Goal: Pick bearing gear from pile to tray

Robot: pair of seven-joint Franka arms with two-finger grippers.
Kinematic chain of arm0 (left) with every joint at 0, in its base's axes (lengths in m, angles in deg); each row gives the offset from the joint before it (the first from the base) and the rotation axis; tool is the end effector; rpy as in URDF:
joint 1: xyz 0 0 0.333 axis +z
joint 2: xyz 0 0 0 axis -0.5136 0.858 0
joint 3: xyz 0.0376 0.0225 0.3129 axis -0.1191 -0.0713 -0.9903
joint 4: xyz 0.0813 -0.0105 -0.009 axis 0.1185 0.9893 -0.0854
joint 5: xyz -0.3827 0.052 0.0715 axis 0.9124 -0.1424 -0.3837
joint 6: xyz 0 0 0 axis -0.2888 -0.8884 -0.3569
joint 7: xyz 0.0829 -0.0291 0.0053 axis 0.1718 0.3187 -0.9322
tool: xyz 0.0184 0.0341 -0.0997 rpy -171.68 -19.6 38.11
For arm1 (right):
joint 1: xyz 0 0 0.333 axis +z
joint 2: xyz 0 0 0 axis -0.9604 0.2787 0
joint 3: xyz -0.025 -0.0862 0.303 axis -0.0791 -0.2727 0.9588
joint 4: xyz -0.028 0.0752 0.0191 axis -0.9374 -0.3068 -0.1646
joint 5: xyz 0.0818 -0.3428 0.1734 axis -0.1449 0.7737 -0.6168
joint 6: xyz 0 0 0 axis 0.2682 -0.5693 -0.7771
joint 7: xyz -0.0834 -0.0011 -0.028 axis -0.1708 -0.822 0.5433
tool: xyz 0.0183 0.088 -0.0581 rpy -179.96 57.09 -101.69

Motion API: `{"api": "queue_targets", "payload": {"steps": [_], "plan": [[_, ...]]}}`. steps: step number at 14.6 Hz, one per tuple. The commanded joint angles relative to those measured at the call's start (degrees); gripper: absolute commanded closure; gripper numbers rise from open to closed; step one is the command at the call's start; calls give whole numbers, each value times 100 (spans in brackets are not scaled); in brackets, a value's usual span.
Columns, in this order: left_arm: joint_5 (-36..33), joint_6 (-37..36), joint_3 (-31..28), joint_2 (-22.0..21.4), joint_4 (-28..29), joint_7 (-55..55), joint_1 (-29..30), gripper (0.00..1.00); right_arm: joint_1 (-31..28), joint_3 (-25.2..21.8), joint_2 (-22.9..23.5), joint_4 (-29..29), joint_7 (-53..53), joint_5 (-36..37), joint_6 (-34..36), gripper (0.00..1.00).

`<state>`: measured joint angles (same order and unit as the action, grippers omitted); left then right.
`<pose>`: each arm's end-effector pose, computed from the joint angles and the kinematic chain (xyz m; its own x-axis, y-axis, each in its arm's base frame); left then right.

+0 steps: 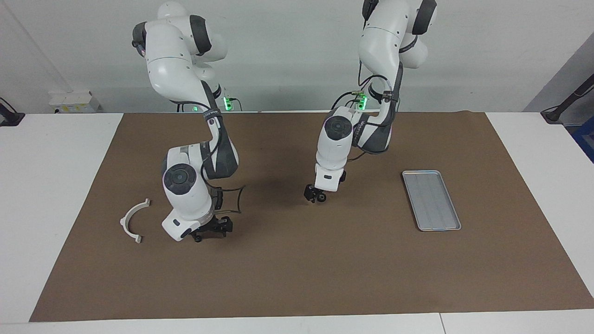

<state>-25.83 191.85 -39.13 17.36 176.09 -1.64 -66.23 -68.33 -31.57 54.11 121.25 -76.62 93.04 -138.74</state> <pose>0.5411 -0.3702 0.3095 0.8914 0.4533 -0.0011 0.4529 -0.8906 0.0418 0.7079 0.1028 0.2969 0.9988 0.0480 -0.0133 0.0487 -0.9975 0.0507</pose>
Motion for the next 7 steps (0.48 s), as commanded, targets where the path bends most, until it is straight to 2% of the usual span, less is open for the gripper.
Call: {"api": "queue_targets", "payload": {"steps": [1,5,7], "plan": [[-11,113,-125,50,65,-58,-114,4,-188,80,-61,120,240,97,-132,0],[-37,131,-116,59,92,-67,-115,9,-232,80,-53,120,320,97,-141,0],[-37,131,-125,68,92,-67,-123,16,-241,80,-26,120,328,97,-167,0]]}}
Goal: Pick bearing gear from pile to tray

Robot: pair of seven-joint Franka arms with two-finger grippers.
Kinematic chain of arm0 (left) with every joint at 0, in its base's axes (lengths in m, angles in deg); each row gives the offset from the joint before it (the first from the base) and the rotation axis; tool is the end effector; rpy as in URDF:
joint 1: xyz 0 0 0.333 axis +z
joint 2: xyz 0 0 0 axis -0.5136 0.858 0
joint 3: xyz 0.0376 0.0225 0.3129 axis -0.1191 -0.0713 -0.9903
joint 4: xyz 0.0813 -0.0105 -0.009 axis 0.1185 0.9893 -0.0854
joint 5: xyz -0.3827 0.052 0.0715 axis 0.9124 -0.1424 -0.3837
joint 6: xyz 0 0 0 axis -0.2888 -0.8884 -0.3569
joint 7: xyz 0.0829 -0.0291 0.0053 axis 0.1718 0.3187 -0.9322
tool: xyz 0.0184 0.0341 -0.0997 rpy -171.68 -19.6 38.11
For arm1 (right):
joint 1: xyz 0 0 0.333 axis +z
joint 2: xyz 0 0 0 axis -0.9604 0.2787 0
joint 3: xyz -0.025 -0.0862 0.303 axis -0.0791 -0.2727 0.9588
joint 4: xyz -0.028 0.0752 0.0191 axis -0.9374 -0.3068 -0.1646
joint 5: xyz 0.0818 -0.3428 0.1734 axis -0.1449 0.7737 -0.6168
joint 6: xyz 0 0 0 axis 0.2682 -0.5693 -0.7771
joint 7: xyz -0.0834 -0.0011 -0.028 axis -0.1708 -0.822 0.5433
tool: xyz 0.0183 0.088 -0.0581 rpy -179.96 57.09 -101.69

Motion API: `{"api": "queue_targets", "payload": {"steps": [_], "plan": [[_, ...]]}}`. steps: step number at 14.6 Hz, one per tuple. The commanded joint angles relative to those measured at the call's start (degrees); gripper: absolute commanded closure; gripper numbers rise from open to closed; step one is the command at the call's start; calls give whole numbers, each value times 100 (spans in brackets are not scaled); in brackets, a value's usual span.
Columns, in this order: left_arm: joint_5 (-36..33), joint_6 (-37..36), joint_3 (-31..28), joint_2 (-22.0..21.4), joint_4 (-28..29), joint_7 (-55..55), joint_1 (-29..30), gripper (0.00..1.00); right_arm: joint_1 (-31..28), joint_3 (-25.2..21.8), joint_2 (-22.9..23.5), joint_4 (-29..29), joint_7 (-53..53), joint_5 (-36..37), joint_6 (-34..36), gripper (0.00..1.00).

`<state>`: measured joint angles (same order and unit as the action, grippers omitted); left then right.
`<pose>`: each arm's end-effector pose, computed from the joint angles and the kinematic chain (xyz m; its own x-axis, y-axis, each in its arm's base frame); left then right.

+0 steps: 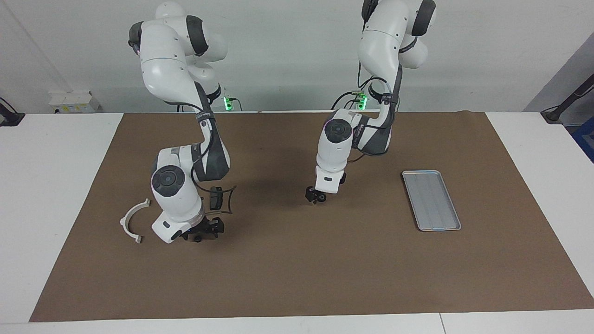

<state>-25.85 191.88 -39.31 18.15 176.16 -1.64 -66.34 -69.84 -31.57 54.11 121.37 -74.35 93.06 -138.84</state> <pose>0.5409 -0.3693 0.3000 0.8910 0.4539 -0.0064 0.4539 -0.8906 0.0282 0.7100 0.0841 0.2961 0.9980 0.0616 -0.0157 0.0623 -0.9968 0.0504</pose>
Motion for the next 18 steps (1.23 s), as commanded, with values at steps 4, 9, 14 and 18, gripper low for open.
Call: {"api": "queue_targets", "payload": {"steps": [4,9,14,18], "plan": [[-79,120,-107,112,41,-67,-121,19,-178,88,9,144,120,95,-219,0],[-97,128,-107,112,41,-84,-121,30,-213,88,35,161,155,86,-316,2],[-97,85,-107,112,33,-93,-121,100,-213,79,35,153,155,86,-281,16],[-105,-424,-142,16,-204,-93,-16,100,-222,79,35,144,199,77,-246,26]]}}
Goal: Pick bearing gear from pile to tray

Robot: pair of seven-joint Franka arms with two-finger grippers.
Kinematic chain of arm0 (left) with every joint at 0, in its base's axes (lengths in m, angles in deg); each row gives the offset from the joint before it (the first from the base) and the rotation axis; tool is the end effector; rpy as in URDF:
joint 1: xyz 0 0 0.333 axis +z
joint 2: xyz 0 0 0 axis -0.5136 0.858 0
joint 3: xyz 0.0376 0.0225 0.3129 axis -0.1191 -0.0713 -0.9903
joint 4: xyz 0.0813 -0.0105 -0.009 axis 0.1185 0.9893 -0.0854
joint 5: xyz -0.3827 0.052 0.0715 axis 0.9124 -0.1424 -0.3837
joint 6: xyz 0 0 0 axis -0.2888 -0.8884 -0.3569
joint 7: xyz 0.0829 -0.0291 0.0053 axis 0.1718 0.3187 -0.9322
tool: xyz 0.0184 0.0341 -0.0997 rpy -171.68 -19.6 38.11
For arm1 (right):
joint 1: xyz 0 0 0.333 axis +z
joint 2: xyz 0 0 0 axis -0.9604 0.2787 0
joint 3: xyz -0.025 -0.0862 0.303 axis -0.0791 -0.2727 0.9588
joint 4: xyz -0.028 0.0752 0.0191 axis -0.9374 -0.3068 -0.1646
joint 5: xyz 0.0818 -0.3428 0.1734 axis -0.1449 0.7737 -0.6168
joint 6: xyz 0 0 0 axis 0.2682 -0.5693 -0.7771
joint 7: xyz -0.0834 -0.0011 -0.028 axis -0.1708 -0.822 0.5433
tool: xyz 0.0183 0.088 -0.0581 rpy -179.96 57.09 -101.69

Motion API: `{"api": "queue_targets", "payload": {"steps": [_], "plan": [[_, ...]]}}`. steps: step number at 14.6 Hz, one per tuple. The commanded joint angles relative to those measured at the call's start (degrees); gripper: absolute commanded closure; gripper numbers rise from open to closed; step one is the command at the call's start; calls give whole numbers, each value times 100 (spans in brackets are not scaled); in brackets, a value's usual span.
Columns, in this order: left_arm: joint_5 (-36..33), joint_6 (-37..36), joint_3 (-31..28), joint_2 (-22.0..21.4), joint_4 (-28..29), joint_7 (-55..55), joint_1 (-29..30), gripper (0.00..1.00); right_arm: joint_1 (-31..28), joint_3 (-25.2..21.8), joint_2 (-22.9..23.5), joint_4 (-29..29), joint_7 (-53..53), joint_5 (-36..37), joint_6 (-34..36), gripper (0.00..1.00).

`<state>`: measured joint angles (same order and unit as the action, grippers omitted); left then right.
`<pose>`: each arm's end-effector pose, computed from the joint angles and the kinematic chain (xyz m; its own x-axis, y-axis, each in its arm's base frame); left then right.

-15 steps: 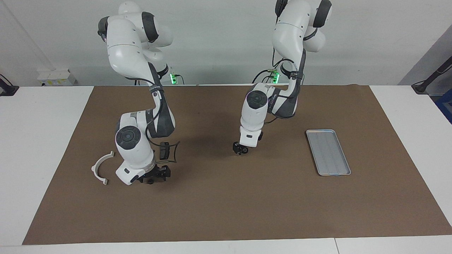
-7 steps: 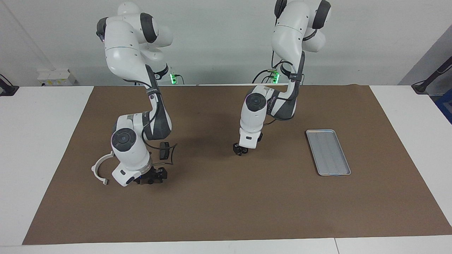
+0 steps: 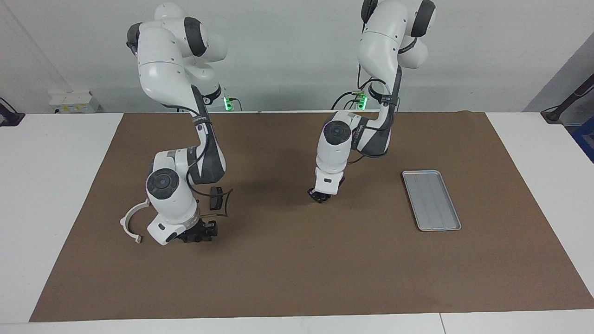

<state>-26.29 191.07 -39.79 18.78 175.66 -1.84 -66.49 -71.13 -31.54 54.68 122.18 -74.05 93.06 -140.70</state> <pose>0.5433 -0.3667 0.2954 0.8895 0.4569 -0.0058 0.4570 -0.8894 0.0092 0.7113 0.0690 0.2853 0.9989 0.0469 -0.0078 0.0472 -0.9978 0.0472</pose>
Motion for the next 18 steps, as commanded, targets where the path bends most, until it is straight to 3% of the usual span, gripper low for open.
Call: {"api": "queue_targets", "payload": {"steps": [1,2,6,8,10,12,13,14,18], "plan": [[-78,-501,-137,-247,-129,-13,130,100,-93,76,-21,63,169,77,-60,27],[-79,-616,-138,-432,-68,83,244,100,-93,76,-21,63,169,77,-51,33],[-79,-950,-138,-1574,818,1390,1017,100,-93,76,-30,45,178,77,-51,40],[-79,-1012,-147,-1944,1145,2164,1474,100,-93,76,-30,45,187,77,-51,42],[-79,-1292,-147,-2007,1093,2998,1957,100,-93,76,-30,28,204,77,-51,52],[-79,-1364,-147,-2095,1171,3641,2335,100,-93,76,-39,28,204,77,-51,56],[-87,-1312,-155,-2104,1242,3922,2468,100,-93,76,-39,19,204,77,-42,68],[-87,-1268,-155,-2104,1268,4264,2617,100,-93,76,-39,19,213,77,-42,72],[-87,-461,-155,-2209,1856,5111,3093,100,-93,76,-39,19,239,77,-24,82]]}}
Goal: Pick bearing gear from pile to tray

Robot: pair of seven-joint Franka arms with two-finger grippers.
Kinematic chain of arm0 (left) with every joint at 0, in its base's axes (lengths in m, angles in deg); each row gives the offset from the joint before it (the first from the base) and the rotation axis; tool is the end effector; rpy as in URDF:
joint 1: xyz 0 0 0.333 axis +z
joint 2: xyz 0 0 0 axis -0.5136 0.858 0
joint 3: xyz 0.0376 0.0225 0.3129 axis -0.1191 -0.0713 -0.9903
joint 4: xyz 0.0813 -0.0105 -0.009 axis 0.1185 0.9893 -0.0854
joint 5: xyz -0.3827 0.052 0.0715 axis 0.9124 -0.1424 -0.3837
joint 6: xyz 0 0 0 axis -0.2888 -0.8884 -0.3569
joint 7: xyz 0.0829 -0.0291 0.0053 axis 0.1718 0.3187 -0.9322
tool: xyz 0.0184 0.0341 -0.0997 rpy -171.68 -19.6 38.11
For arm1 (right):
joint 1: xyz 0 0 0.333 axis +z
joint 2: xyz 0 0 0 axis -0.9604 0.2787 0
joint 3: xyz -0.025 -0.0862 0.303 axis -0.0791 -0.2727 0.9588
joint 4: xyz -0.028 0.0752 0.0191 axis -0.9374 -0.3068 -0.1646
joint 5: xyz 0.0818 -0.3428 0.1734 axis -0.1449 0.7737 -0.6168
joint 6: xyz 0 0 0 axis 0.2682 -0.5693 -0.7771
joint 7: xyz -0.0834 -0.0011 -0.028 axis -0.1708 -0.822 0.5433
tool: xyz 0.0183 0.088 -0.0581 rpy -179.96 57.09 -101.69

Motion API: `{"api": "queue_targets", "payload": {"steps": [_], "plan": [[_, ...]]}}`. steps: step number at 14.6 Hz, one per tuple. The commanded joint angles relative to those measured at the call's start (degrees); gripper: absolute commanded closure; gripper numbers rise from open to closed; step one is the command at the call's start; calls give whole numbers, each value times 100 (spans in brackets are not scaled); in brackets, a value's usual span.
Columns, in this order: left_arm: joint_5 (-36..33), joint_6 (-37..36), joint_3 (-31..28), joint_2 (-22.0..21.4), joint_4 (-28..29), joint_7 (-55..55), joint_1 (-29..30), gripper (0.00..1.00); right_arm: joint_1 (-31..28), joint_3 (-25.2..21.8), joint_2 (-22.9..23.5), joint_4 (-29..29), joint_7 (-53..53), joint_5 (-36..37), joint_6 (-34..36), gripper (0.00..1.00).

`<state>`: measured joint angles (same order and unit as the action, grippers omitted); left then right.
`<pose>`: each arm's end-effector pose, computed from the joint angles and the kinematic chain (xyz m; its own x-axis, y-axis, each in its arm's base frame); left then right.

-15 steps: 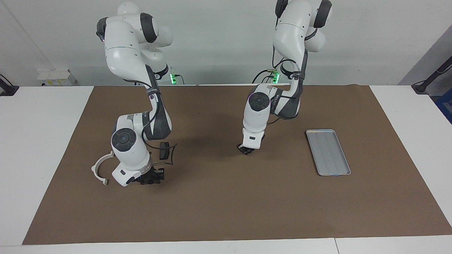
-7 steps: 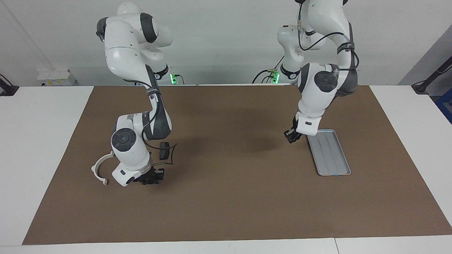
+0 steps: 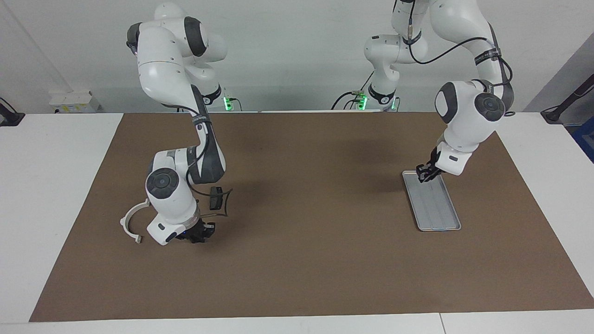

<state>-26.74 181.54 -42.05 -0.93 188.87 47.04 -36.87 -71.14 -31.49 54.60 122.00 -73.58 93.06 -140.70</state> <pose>0.5717 -0.0211 0.3903 0.9838 0.1723 -0.0488 0.1726 -0.9850 0.0010 0.7121 0.0694 0.2878 0.9985 0.0555 -0.0036 0.0556 -0.9974 0.0465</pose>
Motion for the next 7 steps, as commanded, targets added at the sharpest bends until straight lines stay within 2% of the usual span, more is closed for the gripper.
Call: {"api": "queue_targets", "payload": {"steps": [1,2,5,7], "plan": [[-43,633,71,-239,685,242,174,100,-92,71,-32,37,201,77,-33,85],[-43,704,71,-239,773,242,218,100,-83,71,-32,37,192,77,-33,91],[-43,879,71,-212,940,242,324,100,-57,71,-32,-59,183,86,89,100],[-43,1126,71,-213,1125,233,324,100,57,71,-58,-261,122,33,570,100]]}}
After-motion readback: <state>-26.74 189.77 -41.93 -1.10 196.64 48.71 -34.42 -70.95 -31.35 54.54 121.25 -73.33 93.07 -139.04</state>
